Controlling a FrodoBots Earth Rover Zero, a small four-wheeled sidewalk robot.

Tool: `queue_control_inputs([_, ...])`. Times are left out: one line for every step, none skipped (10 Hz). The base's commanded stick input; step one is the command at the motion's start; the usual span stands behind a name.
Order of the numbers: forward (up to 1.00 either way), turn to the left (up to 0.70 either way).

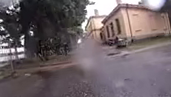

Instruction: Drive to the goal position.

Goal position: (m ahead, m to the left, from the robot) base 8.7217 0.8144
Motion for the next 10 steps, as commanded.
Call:
queue_control_inputs([0.7,-0.06])
queue_control_inputs([0.7,0.0])
queue_control_inputs([0.7,0.0])
queue_control_inputs([0.7,0.0])
queue_control_inputs([0.7,0.0])
queue_control_inputs([0.7,0.0])
queue_control_inputs([0.7,0.0])
queue_control_inputs([0.7,0.0])
queue_control_inputs([0.7,0.0])
queue_control_inputs([0.7,0.0])
